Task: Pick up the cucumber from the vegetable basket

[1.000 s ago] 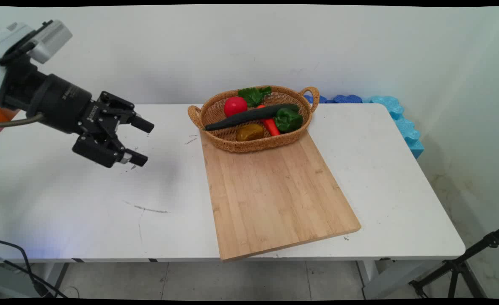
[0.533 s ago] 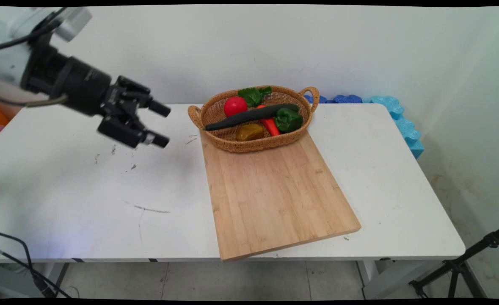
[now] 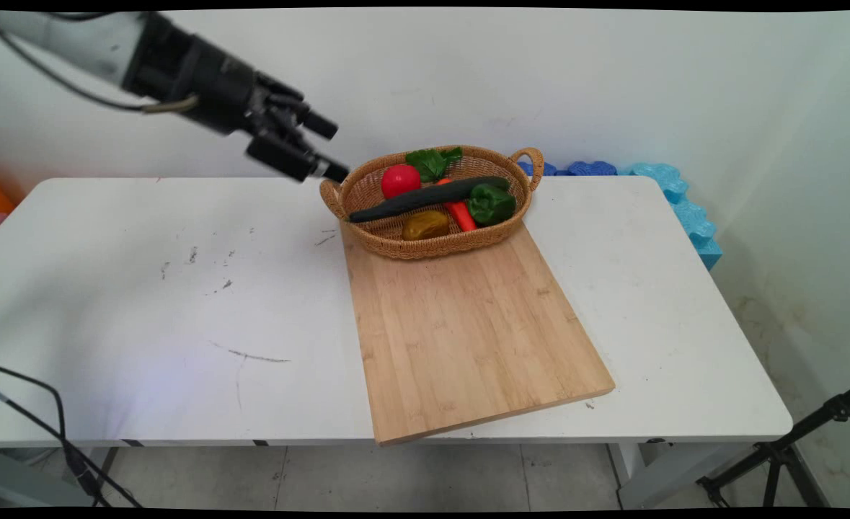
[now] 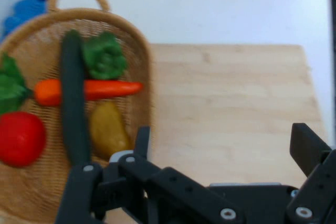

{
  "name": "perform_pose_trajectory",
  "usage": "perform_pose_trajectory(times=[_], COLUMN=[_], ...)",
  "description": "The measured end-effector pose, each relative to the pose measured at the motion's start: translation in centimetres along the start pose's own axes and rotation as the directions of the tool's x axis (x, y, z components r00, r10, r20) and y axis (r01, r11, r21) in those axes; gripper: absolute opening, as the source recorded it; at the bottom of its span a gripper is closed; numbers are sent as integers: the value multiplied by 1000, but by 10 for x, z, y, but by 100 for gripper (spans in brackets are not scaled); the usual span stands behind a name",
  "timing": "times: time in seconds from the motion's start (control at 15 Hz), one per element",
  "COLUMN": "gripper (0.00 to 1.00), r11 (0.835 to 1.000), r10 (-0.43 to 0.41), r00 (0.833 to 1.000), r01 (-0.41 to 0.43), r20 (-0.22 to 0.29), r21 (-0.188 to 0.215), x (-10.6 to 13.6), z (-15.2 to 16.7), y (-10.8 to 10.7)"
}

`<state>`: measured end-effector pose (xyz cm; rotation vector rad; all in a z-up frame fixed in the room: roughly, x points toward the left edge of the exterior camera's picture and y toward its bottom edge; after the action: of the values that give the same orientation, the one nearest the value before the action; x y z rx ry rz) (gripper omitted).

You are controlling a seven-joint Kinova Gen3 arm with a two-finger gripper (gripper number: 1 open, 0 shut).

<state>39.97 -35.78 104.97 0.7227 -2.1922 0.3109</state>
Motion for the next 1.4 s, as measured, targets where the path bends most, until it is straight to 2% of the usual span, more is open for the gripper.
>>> perform_pose_trajectory(times=[0.33,0.67,1.07,1.4], gripper=[100,100,100,100], r11=[994,983,971,964], r10=[-28,-79,-132,-166], r00=[999,993,979,968], r01=[25,63,96,119], r20=[31,85,155,190], r21=[106,171,220,238], x=[31,39,37,34], z=[43,96,165,205], y=[-41,-70,-96,-109])
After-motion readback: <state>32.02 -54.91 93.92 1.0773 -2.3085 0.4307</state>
